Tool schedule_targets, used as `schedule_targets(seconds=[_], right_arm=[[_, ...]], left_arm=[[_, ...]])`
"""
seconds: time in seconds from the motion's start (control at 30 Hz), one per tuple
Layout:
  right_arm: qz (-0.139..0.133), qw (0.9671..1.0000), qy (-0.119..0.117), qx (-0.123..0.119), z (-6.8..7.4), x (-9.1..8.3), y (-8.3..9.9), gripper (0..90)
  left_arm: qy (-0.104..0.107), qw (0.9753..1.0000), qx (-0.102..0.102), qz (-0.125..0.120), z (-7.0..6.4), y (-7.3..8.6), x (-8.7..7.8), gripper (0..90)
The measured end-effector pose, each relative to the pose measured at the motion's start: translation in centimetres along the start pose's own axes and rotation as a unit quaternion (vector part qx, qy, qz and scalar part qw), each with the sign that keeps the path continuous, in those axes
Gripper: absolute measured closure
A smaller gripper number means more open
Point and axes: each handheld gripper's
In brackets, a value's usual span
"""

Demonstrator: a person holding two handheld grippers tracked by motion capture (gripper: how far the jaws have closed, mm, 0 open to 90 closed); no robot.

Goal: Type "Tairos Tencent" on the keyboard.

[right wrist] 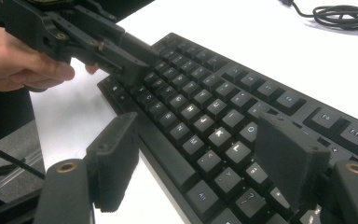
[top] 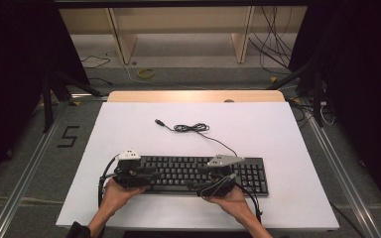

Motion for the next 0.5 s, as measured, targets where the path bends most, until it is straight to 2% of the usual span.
schedule_targets(seconds=[0.07, 0.1, 0.17, 0.5], right_arm=[[0.0, 1.0, 0.0, 0.0, 0.0, 0.0, 0.0, 31.5], [0.0, 1.0, 0.0, 0.0, 0.0, -0.01, -0.01, 31.5], [0.0, 1.0, -0.001, 0.0, 0.0, -0.01, -0.01, 31.5], [-0.001, 1.0, -0.002, 0.001, 0.06, 0.06, -0.04, 31.5]], left_arm=[[-0.003, 1.0, -0.005, -0.004, 0.08, -0.1, -0.12, 55.8], [-0.006, 0.9999, -0.006, -0.006, 0.14, -0.17, -0.17, 50.1], [-0.011, 0.9998, -0.007, -0.012, 0.26, -0.29, -0.27, 46.3], [-0.024, 0.9991, -0.025, -0.026, 0.88, -0.62, -0.5, 37.2]])
Point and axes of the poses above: each handheld gripper's, and its own axes: x roughly forward along the jaws, y roughly out of its underside, z roughly to its left, and after that the axes turned 1 degree about -y, right-handed
